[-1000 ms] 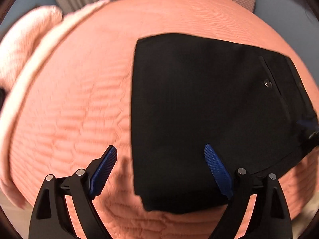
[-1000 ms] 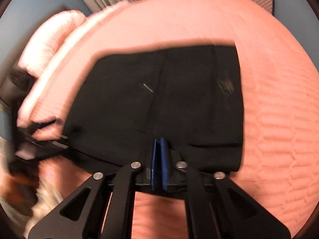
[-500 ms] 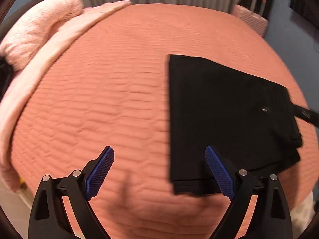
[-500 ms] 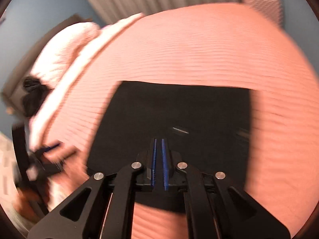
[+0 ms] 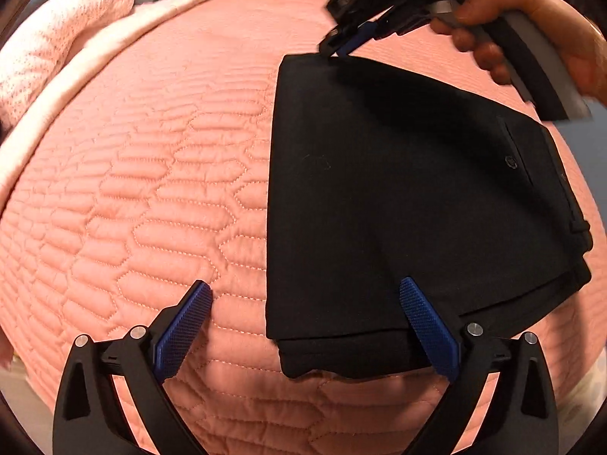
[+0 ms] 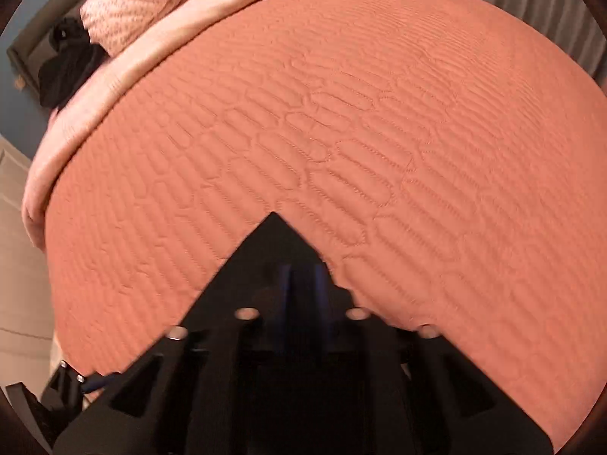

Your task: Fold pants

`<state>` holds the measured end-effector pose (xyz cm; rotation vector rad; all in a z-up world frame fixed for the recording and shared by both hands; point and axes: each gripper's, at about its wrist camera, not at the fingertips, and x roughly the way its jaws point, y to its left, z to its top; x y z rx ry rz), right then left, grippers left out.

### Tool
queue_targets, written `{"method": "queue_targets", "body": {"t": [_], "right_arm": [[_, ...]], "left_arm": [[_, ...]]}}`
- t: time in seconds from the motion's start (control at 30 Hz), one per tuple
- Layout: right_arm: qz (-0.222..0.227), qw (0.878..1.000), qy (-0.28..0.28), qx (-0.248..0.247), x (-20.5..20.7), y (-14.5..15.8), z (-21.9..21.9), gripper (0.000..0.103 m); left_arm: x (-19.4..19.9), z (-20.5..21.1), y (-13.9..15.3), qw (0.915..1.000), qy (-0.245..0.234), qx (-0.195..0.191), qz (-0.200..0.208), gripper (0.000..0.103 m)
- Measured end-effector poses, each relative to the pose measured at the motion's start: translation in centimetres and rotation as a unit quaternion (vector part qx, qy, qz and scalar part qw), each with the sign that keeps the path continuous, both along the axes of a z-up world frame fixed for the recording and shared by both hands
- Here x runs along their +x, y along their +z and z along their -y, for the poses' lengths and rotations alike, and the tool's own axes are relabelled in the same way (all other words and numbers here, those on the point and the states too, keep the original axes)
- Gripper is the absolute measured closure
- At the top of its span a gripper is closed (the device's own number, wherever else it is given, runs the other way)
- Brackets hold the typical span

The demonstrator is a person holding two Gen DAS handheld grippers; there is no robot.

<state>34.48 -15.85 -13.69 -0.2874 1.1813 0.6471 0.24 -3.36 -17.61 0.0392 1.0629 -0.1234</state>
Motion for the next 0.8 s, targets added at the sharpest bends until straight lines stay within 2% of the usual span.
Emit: {"method": "queue_targets", "body": {"t": [0.03, 0.1, 0.13, 0.17, 0.23, 0.3, 0.33, 0.37, 0.4, 0.43, 0.47, 0.53, 0.6, 0.67, 0.73, 0.77, 0.8], "right_arm": [[-0.008, 1.000, 0.008, -0.006, 0.3, -0.2, -0.1, 0.053], [-0.024, 0.998, 0.048, -0.029, 0.0, -1.3, -0.9, 0.062], [-0.018, 0.996, 0.073, -0.037, -0.2, -1.6, -1.7, 0.070], [-0.011, 0.996, 0.075, -0.041, 0.0, -1.6, -1.9, 0.071], [0.003, 0.999, 0.035, -0.031, 2.2, -1.8, -1.9, 0.075], [0.100, 0.991, -0.048, -0.073, 4.1, -0.3, -0.5, 0.073], [0.106, 0.991, -0.061, -0.059, 4.1, 0.5, 0.2, 0.073], [0.096, 0.992, -0.086, 0.001, 3.4, 2.3, 2.4, 0.072], [0.087, 0.989, -0.105, 0.060, 1.8, 4.0, 5.0, 0.069], [0.090, 0.985, -0.119, 0.085, -0.2, 5.1, 7.2, 0.054], [0.101, 0.982, -0.134, 0.085, -2.2, 5.8, 9.2, 0.043], [0.126, 0.976, -0.164, 0.073, -6.9, 6.3, 14.0, 0.040], [0.116, 0.969, -0.210, 0.063, -11.9, 5.2, 20.0, 0.039], [0.079, 0.960, -0.262, 0.066, -15.7, 3.2, 25.5, 0.038], [0.036, 0.954, -0.284, 0.086, -18.1, 0.9, 28.9, 0.038], [0.022, 0.953, -0.287, 0.093, -18.6, -0.3, 29.4, 0.038], [0.004, 0.954, -0.281, 0.106, -19.1, -1.4, 29.7, 0.038]], "left_arm": [[-0.3, 0.1, 0.0, 1.0000, -0.004, 0.006, 0.006, 0.005], [-0.8, 0.6, 0.0, 0.9999, -0.005, 0.011, 0.012, 0.005], [-1.0, 0.7, 0.0, 0.9999, -0.001, 0.006, 0.011, 0.005], [-1.0, 0.6, -0.1, 1.0000, 0.002, 0.001, 0.010, 0.005], [-0.8, 0.0, 0.0, 1.0000, 0.000, -0.002, 0.009, 0.005], [-0.9, 0.2, 0.1, 1.0000, -0.003, 0.002, 0.009, 0.005], [-0.6, 0.0, 0.3, 1.0000, -0.005, 0.002, 0.008, 0.005], [-0.2, -0.3, 0.4, 1.0000, -0.005, -0.001, 0.004, 0.005], [-0.1, -0.5, 0.6, 1.0000, -0.005, -0.008, 0.001, 0.005], [0.2, -1.3, 1.0, 0.9997, -0.004, -0.024, -0.002, 0.006], [0.6, -2.3, 1.7, 0.9992, 0.000, -0.040, 0.000, 0.007], [1.2, -3.8, 2.6, 0.9982, 0.012, -0.058, 0.009, 0.008], [2.7, -4.8, 3.2, 0.9954, 0.018, -0.094, 0.003, 0.008], [4.5, -5.4, 2.8, 0.9892, 0.016, -0.144, -0.018, 0.007], [7.0, -5.4, 1.5, 0.9776, 0.005, -0.202, -0.058, 0.007], [7.7, -4.8, 0.7, 0.9747, 0.008, -0.207, -0.083, 0.007], [8.1, -4.4, 0.4, 0.9759, 0.018, -0.197, -0.092, 0.006]]}}
